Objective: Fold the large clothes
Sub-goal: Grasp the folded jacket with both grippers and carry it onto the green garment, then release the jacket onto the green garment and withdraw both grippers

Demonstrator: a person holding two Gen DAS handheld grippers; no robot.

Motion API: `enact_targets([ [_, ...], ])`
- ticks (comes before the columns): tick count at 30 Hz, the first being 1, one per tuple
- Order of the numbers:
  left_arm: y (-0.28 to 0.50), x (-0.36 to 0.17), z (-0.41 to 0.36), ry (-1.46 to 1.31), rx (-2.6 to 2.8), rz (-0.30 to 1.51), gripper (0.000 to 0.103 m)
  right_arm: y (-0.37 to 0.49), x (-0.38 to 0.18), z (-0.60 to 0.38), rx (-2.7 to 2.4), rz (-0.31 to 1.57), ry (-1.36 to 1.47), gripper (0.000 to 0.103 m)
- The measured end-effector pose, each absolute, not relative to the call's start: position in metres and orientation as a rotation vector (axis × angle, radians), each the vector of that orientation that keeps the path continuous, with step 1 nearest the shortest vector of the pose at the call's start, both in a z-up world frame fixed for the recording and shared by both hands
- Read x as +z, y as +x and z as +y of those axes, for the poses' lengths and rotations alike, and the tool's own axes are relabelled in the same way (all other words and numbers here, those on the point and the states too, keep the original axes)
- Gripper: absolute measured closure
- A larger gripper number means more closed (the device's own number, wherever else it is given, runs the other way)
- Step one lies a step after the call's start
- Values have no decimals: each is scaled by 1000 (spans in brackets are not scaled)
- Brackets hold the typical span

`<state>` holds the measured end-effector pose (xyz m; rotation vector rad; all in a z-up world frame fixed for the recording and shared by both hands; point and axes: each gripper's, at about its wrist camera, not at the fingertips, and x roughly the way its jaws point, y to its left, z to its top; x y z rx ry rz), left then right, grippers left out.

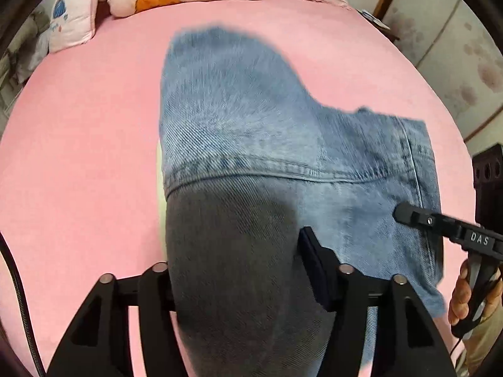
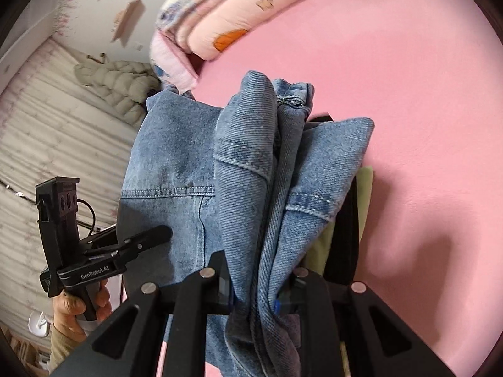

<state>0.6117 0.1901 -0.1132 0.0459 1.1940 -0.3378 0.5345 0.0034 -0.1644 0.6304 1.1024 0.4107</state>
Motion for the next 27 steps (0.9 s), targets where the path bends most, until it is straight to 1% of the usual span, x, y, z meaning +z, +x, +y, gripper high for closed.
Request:
enact_targets([
  [2, 608, -129, 192, 10, -338, 1168, 29, 538, -178, 1, 391, 1106, 637, 85],
  [3, 604, -131, 190, 5, -336, 1162, 23, 538, -184, -2, 380, 1101, 632, 83],
  [4, 596, -132, 187, 3, -320, 1157, 20, 537, -188, -3, 370, 1102, 621, 79],
  [6, 599, -142, 201, -3, -301, 1141, 9, 533, -194, -2, 353, 1105, 583, 69],
  [7, 596, -146, 206, -17, -291, 1132, 7, 532, -195, 0, 347, 1101, 562, 62],
  [8, 595, -148, 210, -37, -276, 1127, 2, 532, -195, 2, 347, 1100, 543, 60],
  [9, 605, -155, 222, -56, -267, 1128, 0, 531, -194, 4, 347, 1098, 515, 59],
  [11, 599, -162, 231, -89, -256, 1123, 0, 532, -186, 10, 332, 1098, 474, 51],
  [15, 573, -146, 216, -6, -144, 1065, 0, 523, -167, 12, 291, 1111, 392, 50],
  [18, 551, -124, 200, 83, -56, 1005, 0, 518, -147, 12, 267, 1106, 373, 50],
  [24, 485, -54, 168, 46, -58, 940, 0, 478, -92, 0, 286, 1074, 366, 50],
  [27, 448, -8, 150, 44, -72, 899, 0, 441, -57, -7, 297, 1052, 351, 50],
])
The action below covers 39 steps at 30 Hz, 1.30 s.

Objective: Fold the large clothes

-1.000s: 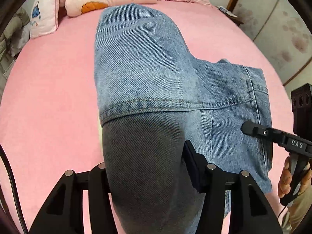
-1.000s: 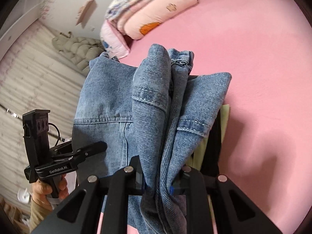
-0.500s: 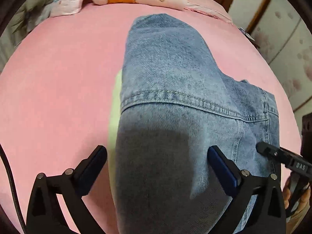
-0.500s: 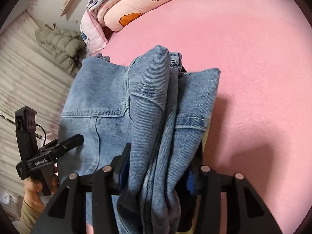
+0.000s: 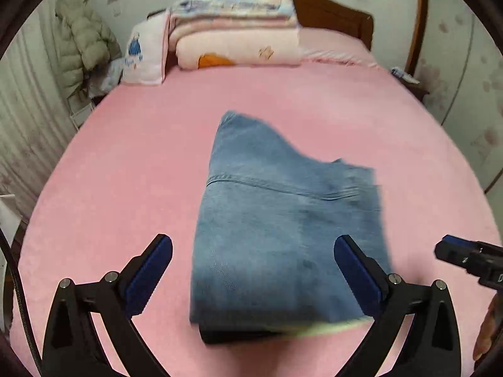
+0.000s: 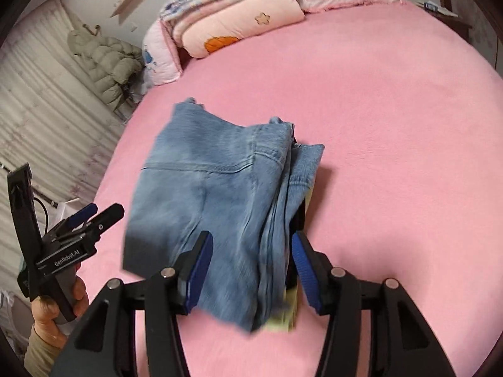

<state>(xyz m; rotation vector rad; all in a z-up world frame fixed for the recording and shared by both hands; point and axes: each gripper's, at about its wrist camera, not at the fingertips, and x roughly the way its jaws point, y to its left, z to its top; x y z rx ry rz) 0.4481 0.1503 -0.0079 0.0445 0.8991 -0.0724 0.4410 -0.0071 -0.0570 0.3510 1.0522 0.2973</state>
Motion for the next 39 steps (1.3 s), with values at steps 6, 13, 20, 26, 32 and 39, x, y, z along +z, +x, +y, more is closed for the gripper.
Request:
enact_targets([
  [6, 367, 69, 143, 3, -88, 882, 0, 355, 14, -33, 318, 1011, 338, 50],
  [13, 271, 119, 110, -16, -94, 898, 0, 254, 73, -52, 321, 990, 264, 50],
  [20, 193, 133, 77, -4, -139, 922, 0, 168, 94, -72, 334, 978, 237, 50],
  [26, 131, 135, 54, -10, -150, 910, 0, 114, 95, -94, 305, 959, 236, 50],
  [32, 81, 123, 37, -2, -144, 882, 0, 62, 88, -113, 262, 927, 236, 49],
  [39, 35, 101, 19, 16, -106, 845, 0, 9, 66, -127, 187, 882, 252, 45],
])
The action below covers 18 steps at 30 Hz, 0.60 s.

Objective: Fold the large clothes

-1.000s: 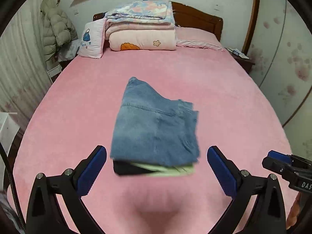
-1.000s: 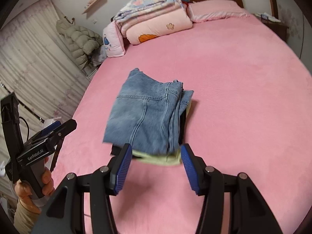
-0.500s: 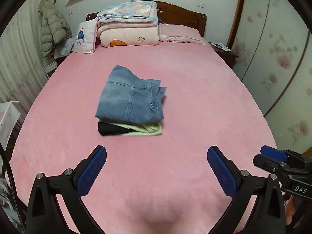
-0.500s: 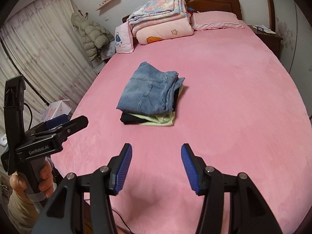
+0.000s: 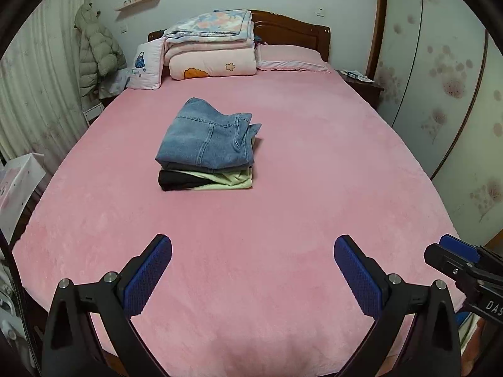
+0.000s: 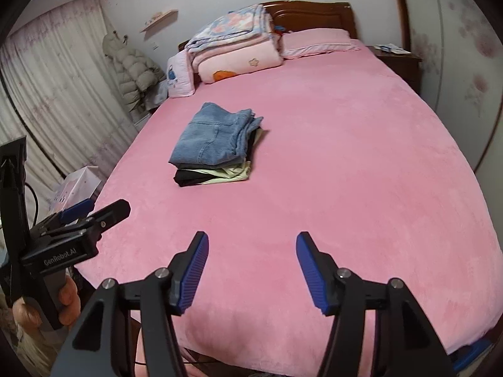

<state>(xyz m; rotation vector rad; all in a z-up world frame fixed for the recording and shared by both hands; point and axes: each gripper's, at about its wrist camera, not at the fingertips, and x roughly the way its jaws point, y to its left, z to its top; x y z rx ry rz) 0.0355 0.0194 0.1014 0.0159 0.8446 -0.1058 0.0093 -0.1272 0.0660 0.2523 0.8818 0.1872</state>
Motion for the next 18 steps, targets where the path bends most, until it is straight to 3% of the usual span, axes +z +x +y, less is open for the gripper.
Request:
enact_targets([
  [18, -10, 77, -5, 44, -89, 817, 0, -30, 37, -121, 113, 805, 220, 37],
])
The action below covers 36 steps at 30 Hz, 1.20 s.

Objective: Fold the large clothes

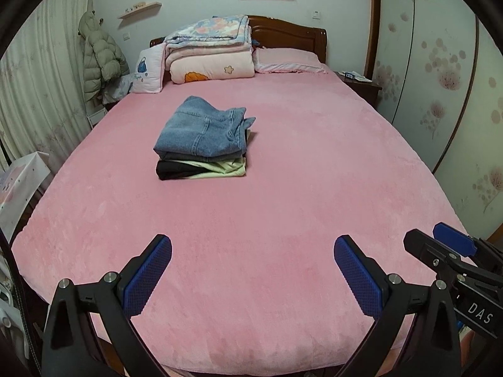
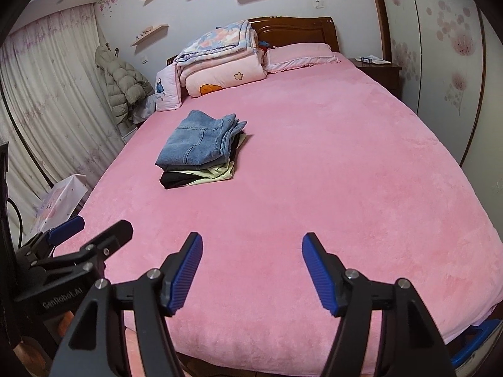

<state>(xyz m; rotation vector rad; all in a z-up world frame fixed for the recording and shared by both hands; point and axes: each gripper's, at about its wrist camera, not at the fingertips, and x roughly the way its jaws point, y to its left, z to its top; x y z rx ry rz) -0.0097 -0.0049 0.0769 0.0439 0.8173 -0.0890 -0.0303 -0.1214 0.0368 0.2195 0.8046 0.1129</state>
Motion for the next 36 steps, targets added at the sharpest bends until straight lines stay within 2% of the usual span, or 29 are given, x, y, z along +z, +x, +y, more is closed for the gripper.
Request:
enact_targets([
  [36, -12, 60, -3, 21, -82, 852, 1, -31, 27, -112, 93, 805, 177, 37],
])
